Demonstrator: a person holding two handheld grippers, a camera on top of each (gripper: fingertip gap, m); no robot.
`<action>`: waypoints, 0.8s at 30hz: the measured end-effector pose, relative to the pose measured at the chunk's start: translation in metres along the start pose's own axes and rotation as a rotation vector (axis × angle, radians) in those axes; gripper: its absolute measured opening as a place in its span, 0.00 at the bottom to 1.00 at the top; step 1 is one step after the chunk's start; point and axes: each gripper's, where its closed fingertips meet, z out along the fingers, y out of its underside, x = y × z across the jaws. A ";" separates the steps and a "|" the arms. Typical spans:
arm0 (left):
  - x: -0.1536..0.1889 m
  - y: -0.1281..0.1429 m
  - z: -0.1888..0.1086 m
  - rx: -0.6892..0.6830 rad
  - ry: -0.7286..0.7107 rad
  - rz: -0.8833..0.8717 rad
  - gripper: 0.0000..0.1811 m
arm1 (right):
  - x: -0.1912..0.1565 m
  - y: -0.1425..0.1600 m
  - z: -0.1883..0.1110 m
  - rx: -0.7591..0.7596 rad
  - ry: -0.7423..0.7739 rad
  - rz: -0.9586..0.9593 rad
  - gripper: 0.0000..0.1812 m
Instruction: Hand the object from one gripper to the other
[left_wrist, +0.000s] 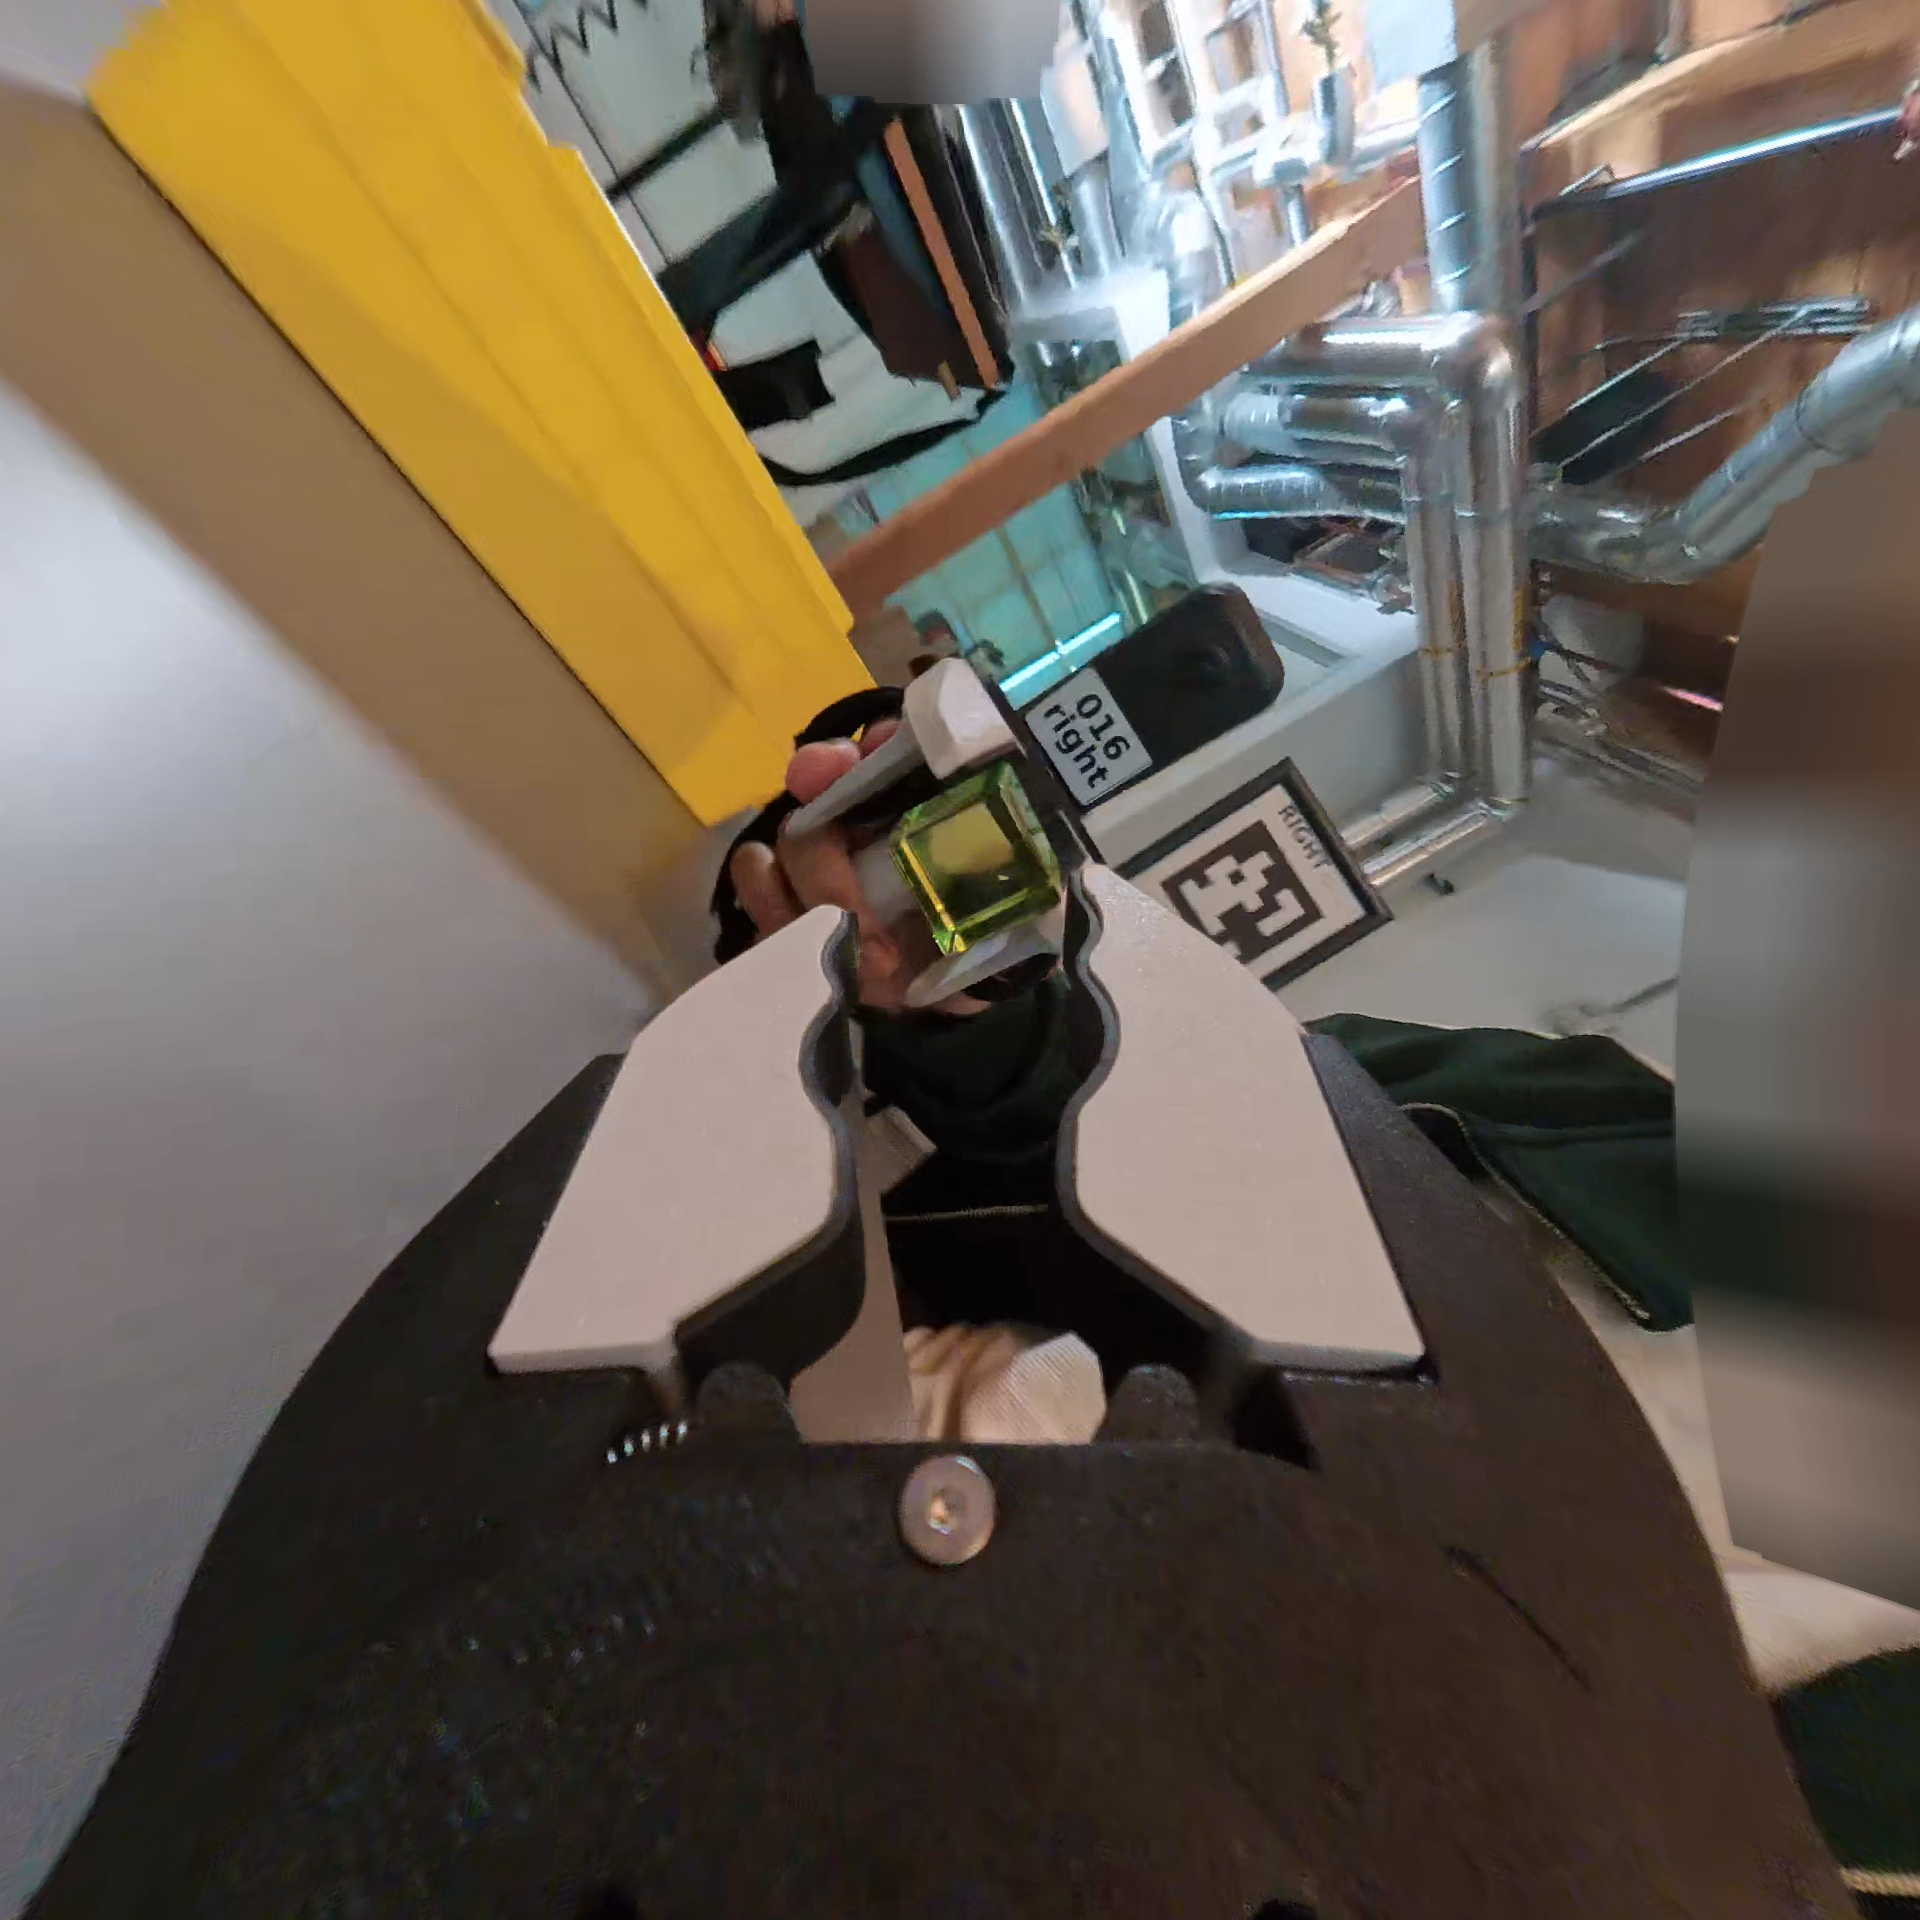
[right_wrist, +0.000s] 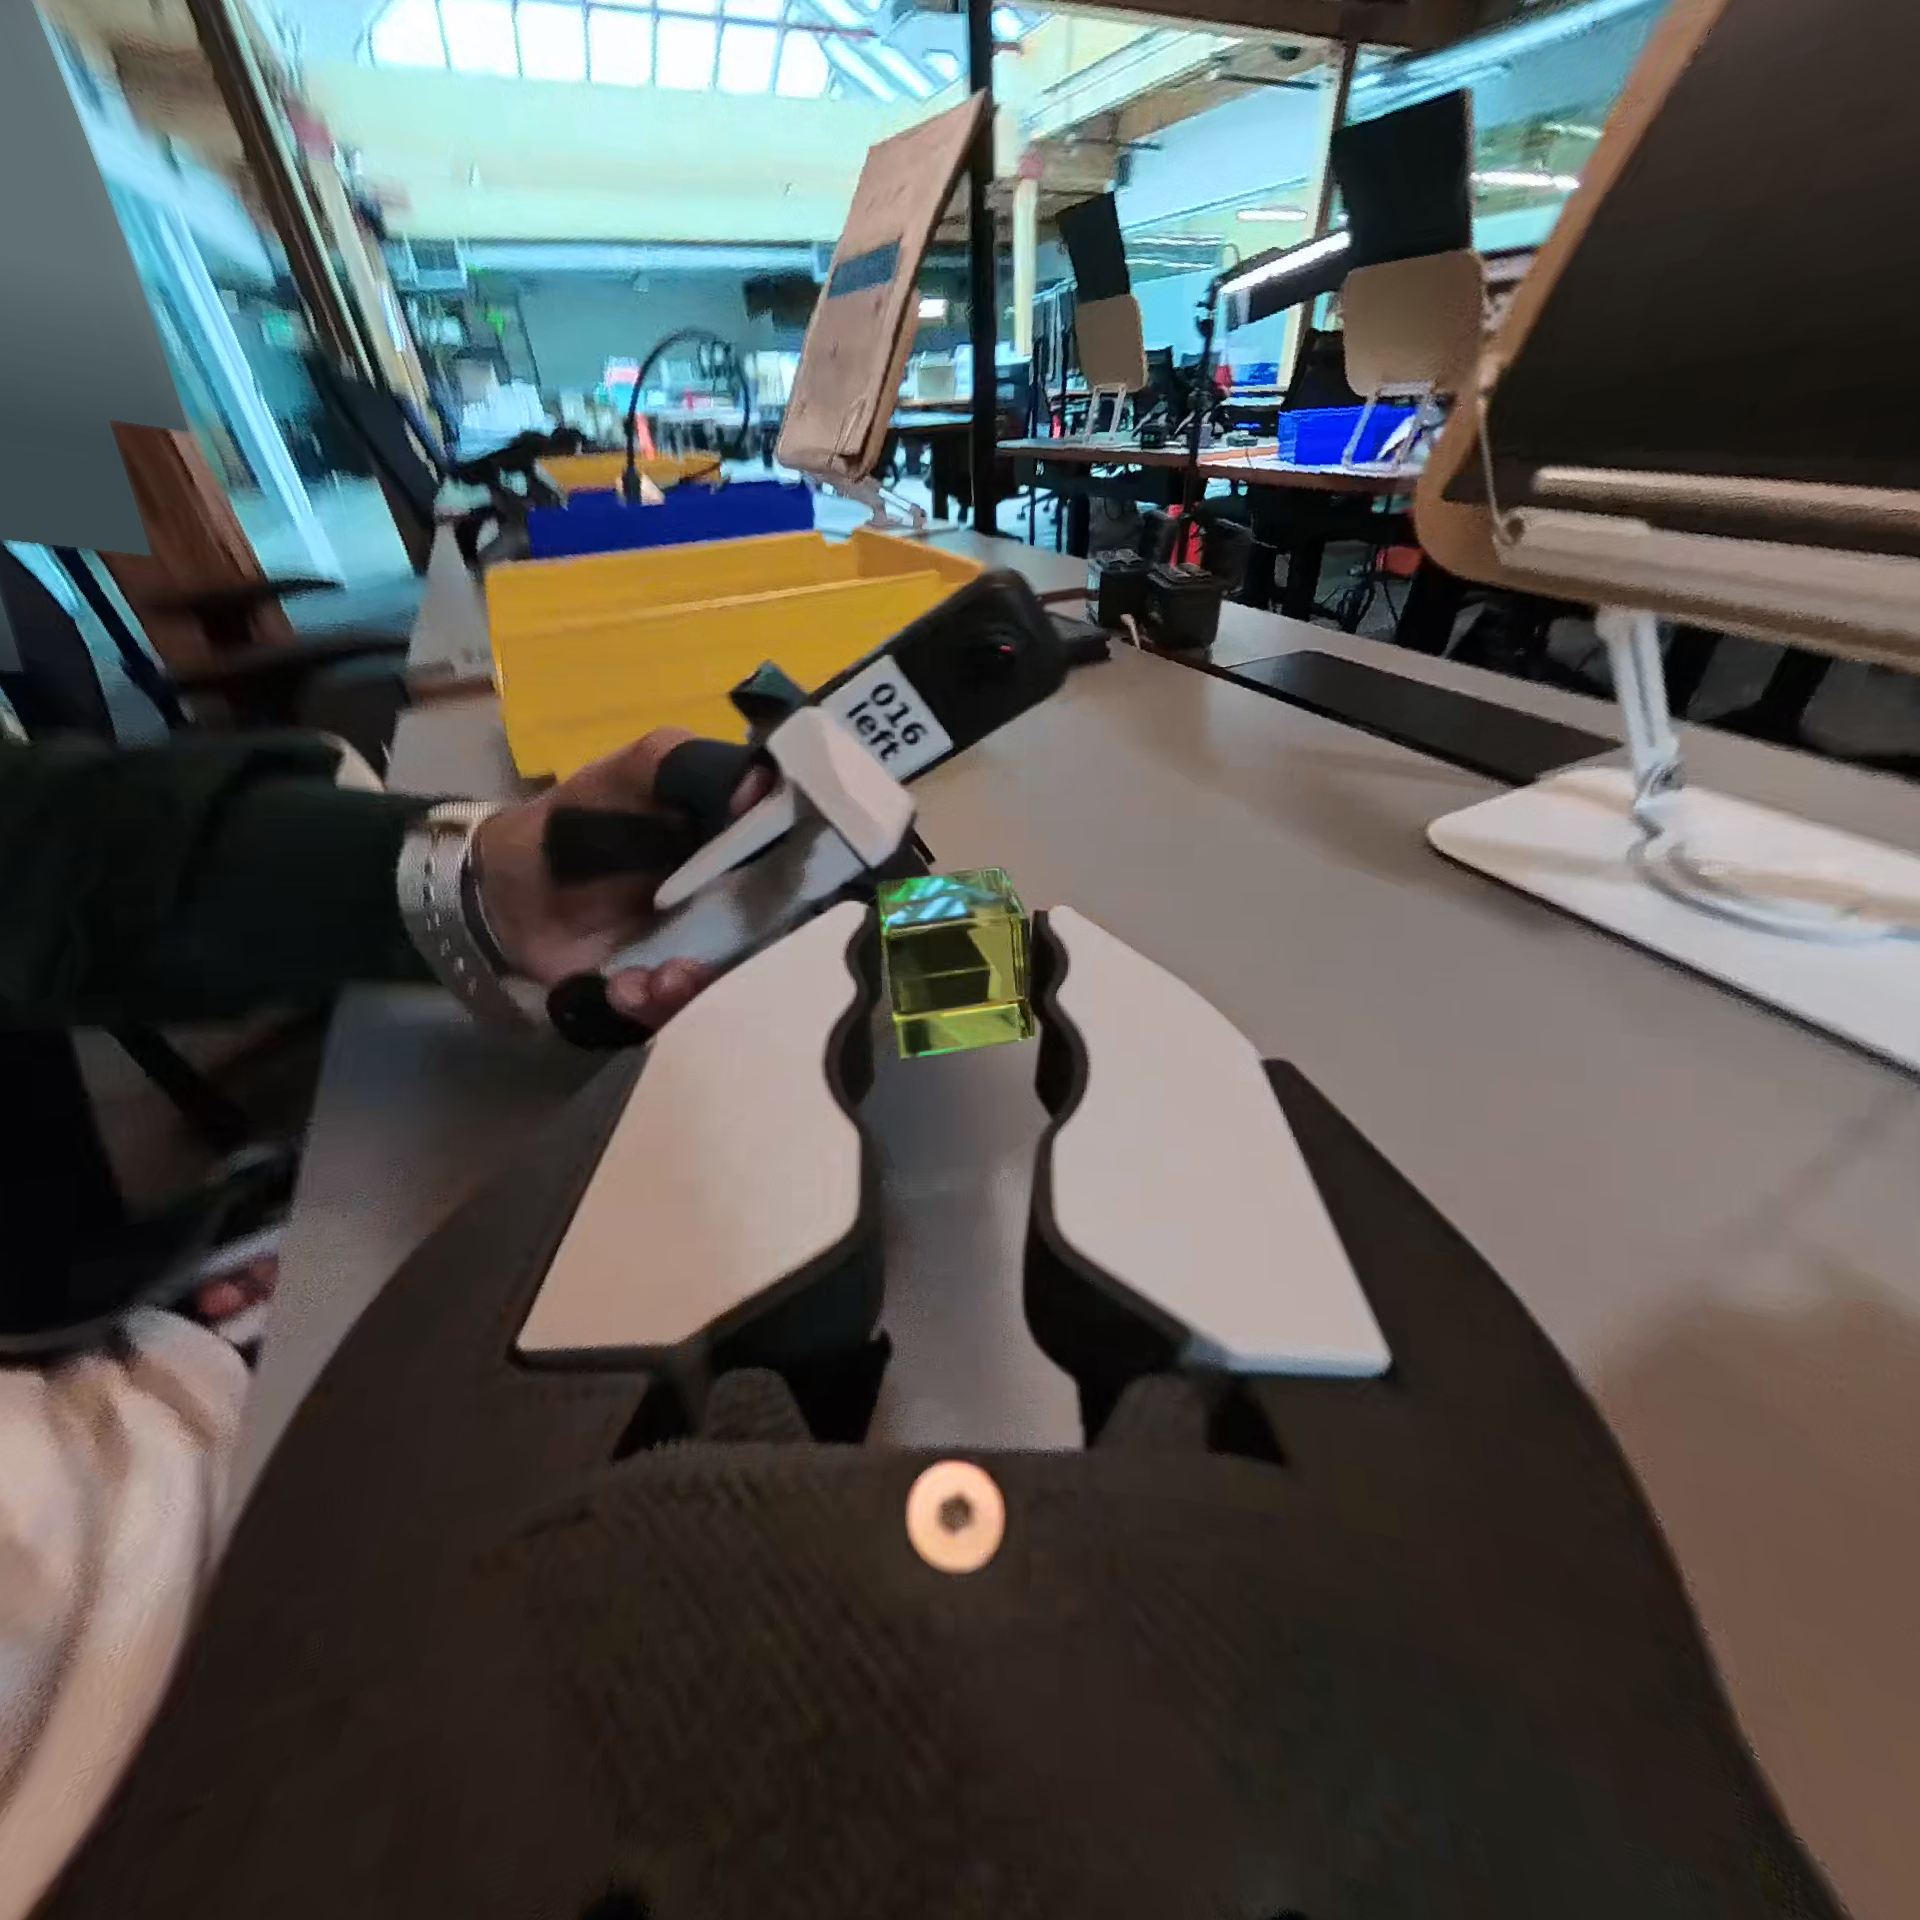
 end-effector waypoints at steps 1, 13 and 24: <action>0.000 0.001 0.000 -0.007 0.019 -0.031 0.22 | -0.003 0.002 0.001 -0.019 -0.004 -0.057 0.15; 0.000 0.015 0.008 -0.088 0.042 -0.068 0.17 | -0.013 0.013 0.006 -0.112 0.030 -0.342 0.15; 0.008 -0.023 -0.008 0.149 -0.102 0.343 0.15 | 0.010 0.007 0.004 -0.014 0.065 0.039 0.40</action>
